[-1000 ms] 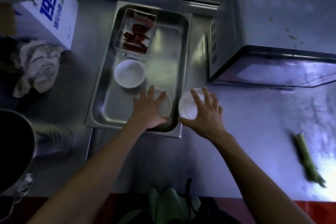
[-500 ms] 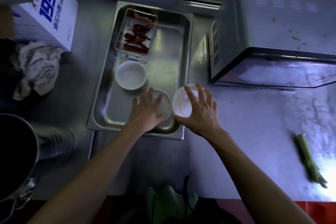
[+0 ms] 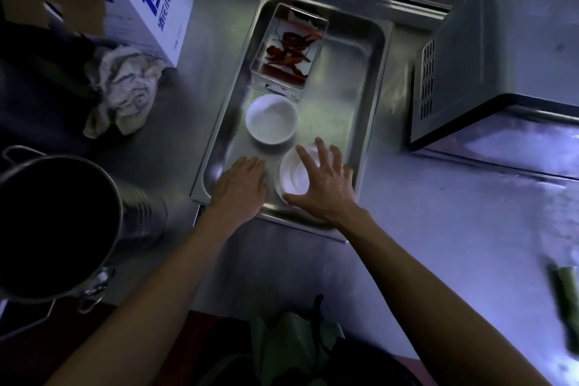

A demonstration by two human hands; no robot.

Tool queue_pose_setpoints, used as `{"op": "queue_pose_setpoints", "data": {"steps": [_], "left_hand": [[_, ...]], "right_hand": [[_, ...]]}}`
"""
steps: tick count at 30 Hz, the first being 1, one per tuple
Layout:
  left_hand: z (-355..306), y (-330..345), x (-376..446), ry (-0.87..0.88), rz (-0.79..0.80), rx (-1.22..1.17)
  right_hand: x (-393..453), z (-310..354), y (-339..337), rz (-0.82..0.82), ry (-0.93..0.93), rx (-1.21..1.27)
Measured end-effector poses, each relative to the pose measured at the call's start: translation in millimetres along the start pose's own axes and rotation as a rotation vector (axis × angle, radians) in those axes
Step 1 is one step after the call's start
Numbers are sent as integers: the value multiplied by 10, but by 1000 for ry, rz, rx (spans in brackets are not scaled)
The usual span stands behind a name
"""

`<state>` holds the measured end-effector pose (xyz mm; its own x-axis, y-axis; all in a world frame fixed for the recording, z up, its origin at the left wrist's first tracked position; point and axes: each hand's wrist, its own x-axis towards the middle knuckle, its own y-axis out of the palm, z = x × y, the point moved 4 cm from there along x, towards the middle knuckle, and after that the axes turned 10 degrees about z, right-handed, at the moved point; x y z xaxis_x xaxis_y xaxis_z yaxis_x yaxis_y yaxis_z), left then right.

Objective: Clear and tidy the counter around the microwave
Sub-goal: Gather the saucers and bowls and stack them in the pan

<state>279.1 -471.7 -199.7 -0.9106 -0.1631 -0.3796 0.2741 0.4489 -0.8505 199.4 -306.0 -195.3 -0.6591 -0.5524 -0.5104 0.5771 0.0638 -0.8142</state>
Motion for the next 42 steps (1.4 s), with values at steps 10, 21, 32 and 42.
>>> {"op": "queue_pose_setpoints", "data": {"steps": [10,21,32,42], "left_hand": [[131,48,-40,-8,12,-11],[23,26,-70,56,32,-32],[-864,-55,-129,172,50,109],[-2575,595,-717,440,140,238]], "right_hand": [[271,44,336,54,44,-54],[226,7,330,60,48,-24],[-852,-518,-222,-278,88,117],[-2596,-1874,184,-305,335,276]]}}
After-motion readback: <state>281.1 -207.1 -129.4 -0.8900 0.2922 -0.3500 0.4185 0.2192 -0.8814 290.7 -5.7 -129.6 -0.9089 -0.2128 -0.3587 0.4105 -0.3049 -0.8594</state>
